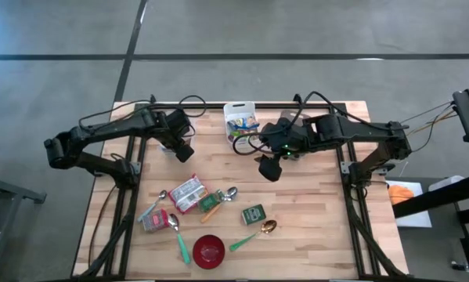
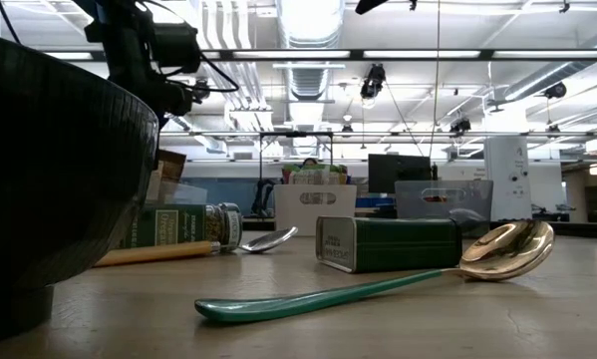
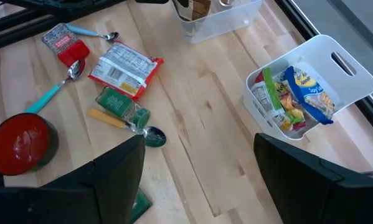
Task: Pick & Place Food Item
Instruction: Put the brown seasoning pack into the transparent bin
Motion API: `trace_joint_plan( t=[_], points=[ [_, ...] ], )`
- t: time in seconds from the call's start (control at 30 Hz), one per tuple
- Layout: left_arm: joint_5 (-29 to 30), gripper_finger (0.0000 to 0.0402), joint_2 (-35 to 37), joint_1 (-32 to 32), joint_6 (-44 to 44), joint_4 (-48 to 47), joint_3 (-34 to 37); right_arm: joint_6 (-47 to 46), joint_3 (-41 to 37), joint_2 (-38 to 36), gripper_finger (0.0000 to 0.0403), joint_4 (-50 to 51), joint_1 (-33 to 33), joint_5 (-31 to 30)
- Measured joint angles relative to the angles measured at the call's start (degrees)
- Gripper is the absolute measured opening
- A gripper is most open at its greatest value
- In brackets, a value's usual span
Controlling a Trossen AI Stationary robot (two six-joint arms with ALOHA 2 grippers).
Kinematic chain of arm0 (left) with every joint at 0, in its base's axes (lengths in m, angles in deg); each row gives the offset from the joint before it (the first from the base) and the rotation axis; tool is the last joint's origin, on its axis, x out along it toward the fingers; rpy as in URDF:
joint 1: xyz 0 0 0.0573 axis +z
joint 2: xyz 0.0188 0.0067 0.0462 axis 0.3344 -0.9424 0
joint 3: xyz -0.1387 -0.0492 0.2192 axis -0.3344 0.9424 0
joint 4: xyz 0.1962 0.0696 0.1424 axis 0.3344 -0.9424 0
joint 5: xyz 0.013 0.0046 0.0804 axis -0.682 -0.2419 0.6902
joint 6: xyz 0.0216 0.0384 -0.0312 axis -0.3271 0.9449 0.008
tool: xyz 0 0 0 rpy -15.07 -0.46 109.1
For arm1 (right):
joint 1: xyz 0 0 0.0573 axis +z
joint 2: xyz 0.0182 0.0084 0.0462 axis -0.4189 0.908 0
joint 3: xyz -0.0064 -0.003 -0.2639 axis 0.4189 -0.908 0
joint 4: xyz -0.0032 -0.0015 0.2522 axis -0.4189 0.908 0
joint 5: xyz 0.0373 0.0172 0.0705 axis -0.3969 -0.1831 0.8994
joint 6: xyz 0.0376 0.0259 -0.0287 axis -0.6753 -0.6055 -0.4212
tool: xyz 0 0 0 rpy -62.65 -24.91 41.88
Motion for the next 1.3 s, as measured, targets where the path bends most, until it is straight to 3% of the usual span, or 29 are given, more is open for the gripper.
trace_joint_plan(
  t=[1.03,1.3],
  points=[
    [-0.65,0.0002,-0.04,0.74,0.00,1.75,2.86,-0.02,0.00,0.02,0.0299,-0.02,0.00,0.55],
    [-0.94,0.0083,-0.04,0.83,0.04,1.46,1.80,-0.02,0.00,0.02,0.0299,-0.02,0.00,0.53]
  ],
)
